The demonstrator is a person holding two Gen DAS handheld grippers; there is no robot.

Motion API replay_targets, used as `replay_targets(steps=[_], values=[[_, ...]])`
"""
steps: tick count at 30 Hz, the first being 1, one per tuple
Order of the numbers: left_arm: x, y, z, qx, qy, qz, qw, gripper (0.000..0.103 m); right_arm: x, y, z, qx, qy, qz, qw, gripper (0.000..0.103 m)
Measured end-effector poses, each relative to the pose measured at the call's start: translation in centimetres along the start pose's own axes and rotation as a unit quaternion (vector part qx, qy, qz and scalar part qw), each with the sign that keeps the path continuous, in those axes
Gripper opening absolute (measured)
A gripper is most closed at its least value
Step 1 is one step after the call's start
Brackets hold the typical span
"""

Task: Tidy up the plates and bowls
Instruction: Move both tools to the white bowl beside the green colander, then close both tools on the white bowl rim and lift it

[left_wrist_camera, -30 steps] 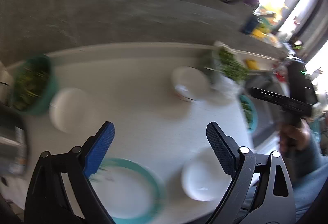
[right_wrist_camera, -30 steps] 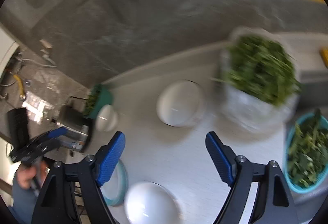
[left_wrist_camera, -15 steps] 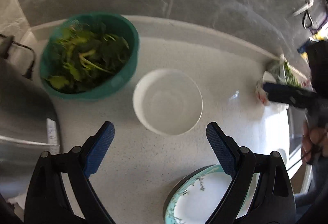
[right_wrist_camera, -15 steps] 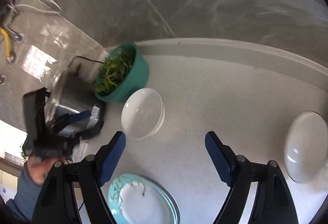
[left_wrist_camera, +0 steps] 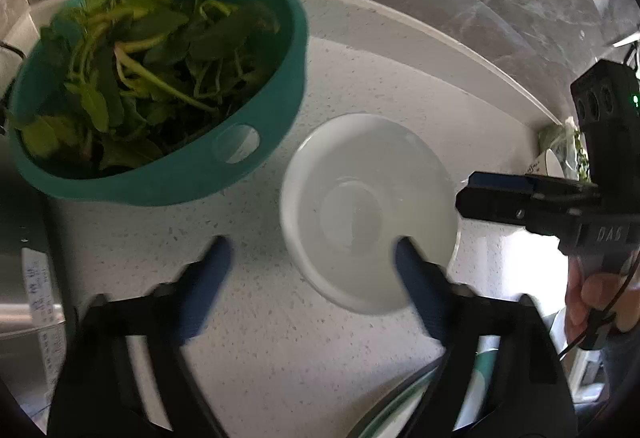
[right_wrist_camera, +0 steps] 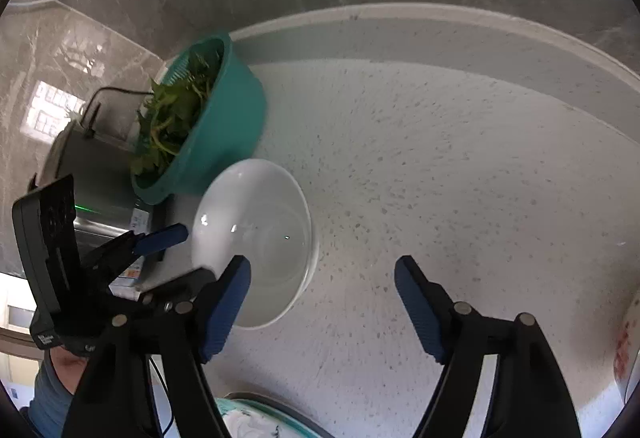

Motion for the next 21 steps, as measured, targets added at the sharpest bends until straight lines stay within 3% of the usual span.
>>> replay_targets(steps=[1, 6, 11, 13, 19, 21], values=[[0.0, 0.2, -0.4, 0.002, 0.003, 0.0, 1.0, 0.054, 0.0, 0.0, -0.5, -0.002, 0.004, 0.0, 1.0, 0.074], [-0.6, 1.0, -2.6, 0.013, 0.023, -0.006, 0.9996, 0.052, -0.5, 0.1, -2.5, -0.002, 0.02, -0.006, 1.0, 0.072], [-0.9, 1.4, -3.9, 0.004, 0.028, 0.004, 0.9996, 0.052, -1.2, 0.0, -3.9, -0.005, 0.034, -0.007, 0.999, 0.051], [-0.8, 1.6, -4.2, 0.001, 0.025, 0.006, 0.9997, 0.026, -1.4, 0.0, -4.3, -0.007, 0.036, -0.007, 0.999, 0.044], [-0.6, 0.6, -5.7, -0.001, 0.03, 0.001, 0.9996, 0.017, -1.3, 1.6, -4.7, 0.001, 0.026, 0.01, 1.0, 0.017], [-0.5, 0.2, -5.3, 0.002, 0.026, 0.002, 0.9997, 0.017, -1.3, 1.9, -4.8, -0.012, 0.022, 0.026, 0.999, 0.017]])
Point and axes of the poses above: each gripper's, at about its wrist camera, not at the fingertips, and z roughly against the way its jaws point, y to its left, x to its top, the point moved 10 cm from there along -z, roughly the way its jaws point, and after that the axes turned 12 degrees about -y, right-handed, at the moved point
